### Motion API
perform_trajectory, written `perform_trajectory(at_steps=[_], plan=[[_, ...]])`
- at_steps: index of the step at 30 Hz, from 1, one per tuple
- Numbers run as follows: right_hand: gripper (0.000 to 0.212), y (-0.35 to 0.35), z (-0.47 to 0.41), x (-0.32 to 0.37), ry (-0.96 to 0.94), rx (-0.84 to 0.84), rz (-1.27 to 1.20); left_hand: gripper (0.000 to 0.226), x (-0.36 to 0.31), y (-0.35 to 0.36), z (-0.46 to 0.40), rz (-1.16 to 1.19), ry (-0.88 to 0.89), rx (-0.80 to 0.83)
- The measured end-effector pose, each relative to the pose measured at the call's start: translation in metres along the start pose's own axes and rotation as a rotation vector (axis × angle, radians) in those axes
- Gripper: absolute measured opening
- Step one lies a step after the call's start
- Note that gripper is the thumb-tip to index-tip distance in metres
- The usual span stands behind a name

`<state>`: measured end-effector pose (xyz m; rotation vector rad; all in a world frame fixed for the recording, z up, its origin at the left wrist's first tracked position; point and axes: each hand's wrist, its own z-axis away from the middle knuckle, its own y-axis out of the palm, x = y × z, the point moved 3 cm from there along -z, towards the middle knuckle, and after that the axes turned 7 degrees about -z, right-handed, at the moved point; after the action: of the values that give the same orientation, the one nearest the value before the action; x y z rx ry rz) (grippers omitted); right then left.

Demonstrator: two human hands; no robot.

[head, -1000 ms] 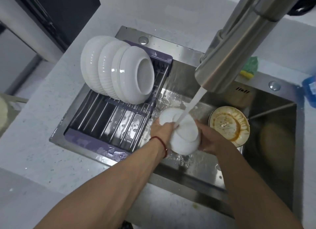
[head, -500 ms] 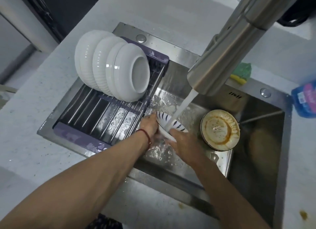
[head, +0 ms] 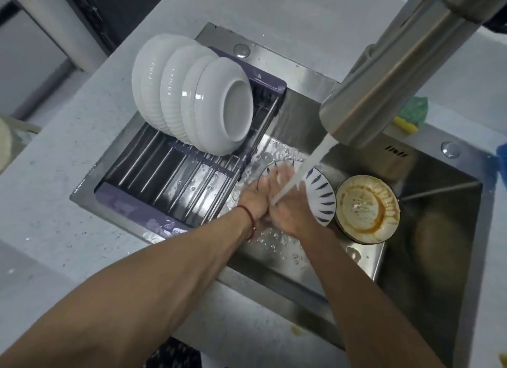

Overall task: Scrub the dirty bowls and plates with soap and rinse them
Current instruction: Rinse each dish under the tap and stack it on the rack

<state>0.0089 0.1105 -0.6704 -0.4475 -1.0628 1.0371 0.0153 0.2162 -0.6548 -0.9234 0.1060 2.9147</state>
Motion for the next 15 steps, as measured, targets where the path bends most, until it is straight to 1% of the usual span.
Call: perform_trajectory(at_steps=[1,2,3,4,5,6,8,9,10,11,12,14,15], plan=[[0.057,0.000,0.011,0.004,-0.094,0.075,-0.090,0.047,0.002,-0.003,-0.007,0.031,-0.012,0.011],[0.056,-0.002,0.030,0.002,-0.182,0.149,-0.117,0.058,0.009,-0.004,-0.018,0.057,-0.042,0.017],[0.060,-0.006,0.047,-0.010,-0.265,0.209,-0.104,0.075,0.020,-0.005,-0.036,0.066,-0.082,0.021],[0.060,-0.011,0.060,-0.026,-0.293,0.253,-0.041,0.095,0.031,-0.006,-0.052,0.088,-0.112,0.018],[0.058,-0.015,0.066,-0.044,-0.266,0.235,0.070,0.108,0.045,-0.006,-0.067,0.114,-0.140,0.012],[0.058,-0.021,0.062,-0.057,-0.198,0.147,0.152,0.112,0.051,-0.002,-0.070,0.126,-0.144,0.020],[0.069,-0.025,0.043,-0.060,-0.002,-0.009,0.265,0.106,0.045,0.012,-0.046,0.110,-0.140,0.056],[0.073,-0.017,0.024,-0.052,0.063,-0.065,0.285,0.094,0.036,0.017,-0.026,0.143,-0.127,0.045],[0.072,-0.011,0.009,-0.038,0.076,-0.113,0.257,0.076,0.030,0.020,-0.013,0.182,-0.121,0.027],[0.067,-0.003,-0.002,-0.023,0.041,-0.128,0.209,0.061,0.024,0.022,-0.006,0.225,-0.120,0.027],[0.062,0.004,-0.009,-0.010,-0.035,-0.097,0.145,0.055,0.021,0.020,-0.009,0.258,-0.114,0.035],[0.053,0.003,0.010,0.004,-0.233,0.081,0.015,0.055,0.018,0.008,-0.019,0.333,-0.113,0.015],[0.051,0.000,0.028,-0.002,-0.331,0.140,-0.011,0.058,0.014,0.001,-0.018,0.329,-0.120,-0.019]])
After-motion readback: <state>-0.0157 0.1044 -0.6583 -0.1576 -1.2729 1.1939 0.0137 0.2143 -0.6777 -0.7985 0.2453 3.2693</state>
